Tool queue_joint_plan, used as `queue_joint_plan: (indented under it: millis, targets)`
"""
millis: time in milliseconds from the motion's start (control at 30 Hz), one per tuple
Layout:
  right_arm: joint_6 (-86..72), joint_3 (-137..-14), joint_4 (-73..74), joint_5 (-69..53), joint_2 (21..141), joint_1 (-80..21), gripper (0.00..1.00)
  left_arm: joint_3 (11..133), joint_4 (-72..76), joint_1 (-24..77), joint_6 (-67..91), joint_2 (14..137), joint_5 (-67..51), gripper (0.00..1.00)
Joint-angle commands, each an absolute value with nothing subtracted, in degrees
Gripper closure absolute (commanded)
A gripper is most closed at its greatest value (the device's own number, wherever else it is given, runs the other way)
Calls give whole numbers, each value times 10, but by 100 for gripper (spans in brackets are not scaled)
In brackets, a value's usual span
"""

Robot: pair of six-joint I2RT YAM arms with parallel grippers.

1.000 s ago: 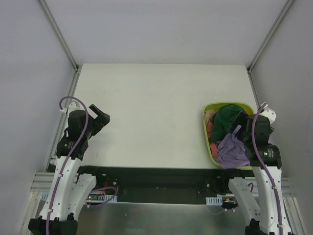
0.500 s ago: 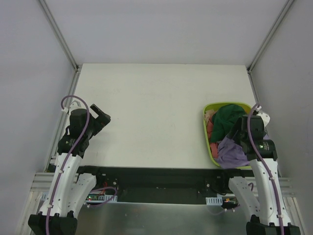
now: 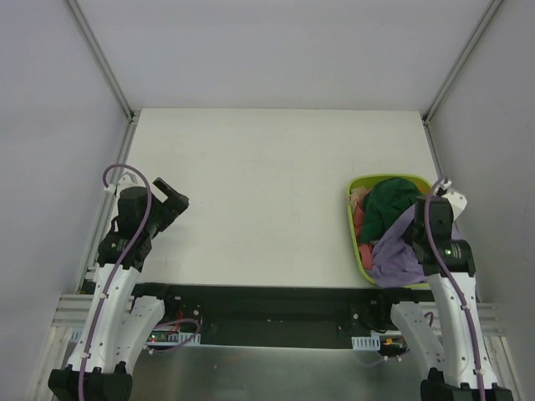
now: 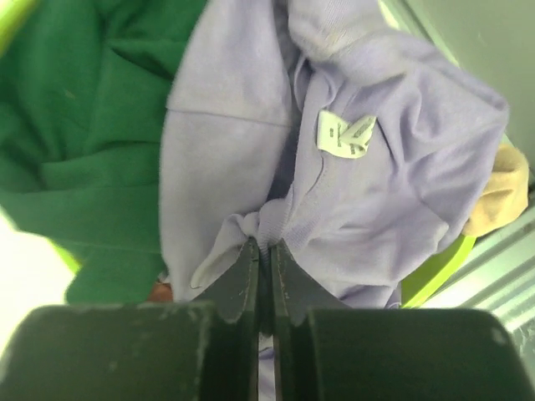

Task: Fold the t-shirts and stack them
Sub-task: Grab crumpled tshirt from bin with the right arm, then move the tshirt to the center of the board

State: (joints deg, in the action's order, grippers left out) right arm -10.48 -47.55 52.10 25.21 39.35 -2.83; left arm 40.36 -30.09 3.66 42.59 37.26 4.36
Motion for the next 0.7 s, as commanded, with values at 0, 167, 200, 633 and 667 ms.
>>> queue_joint_plan:
  millis: [0,167,200,633,667]
  targets:
    - [-78,-547,466,237,320,-25,99,407,-305,33,433,362,28,1]
    - [-58,-655,428,183,304,-25,99,443,-306,33,433,359,8,1]
    - [-54,-684,423,172,315,-25,99,453,-306,33,433,359,4,1]
    - [-61,-1067,308,-216,529,-25,99,499,-306,34,430,377,-46,1]
    - [-78,-1084,298,-260,548,-25,99,497,-306,33,429,379,-46,1]
